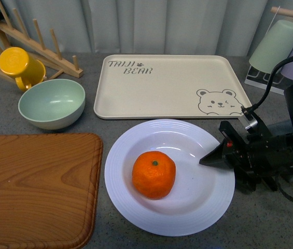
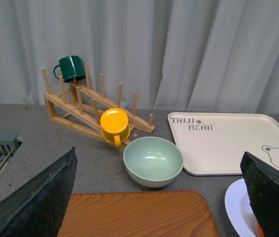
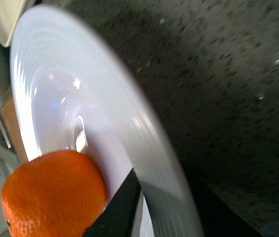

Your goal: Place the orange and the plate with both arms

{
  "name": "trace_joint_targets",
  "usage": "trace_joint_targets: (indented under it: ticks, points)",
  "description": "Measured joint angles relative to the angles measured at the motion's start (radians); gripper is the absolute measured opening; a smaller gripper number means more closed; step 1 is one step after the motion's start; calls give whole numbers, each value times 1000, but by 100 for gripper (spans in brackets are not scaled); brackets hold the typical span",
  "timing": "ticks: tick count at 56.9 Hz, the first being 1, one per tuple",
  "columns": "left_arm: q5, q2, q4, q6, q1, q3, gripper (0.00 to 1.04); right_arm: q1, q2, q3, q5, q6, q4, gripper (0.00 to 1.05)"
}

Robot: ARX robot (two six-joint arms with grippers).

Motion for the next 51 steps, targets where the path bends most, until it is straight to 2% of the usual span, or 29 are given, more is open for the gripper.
trace_joint_targets:
  ticks: [7, 31, 41, 51]
  points:
    - [0, 0, 0, 0, 0, 0, 98, -3, -8, 0, -33, -14, 1, 4]
    - [0, 0, 0, 0, 0, 0, 98, -5, -32, -46, -10, -30, 91, 4]
    - [0, 0, 0, 0, 0, 0, 98, -13, -84, -99, 5, 11, 175, 4]
    - [0, 0, 0, 0, 0, 0, 98, -35, -162, -114, -38, 80, 245, 4]
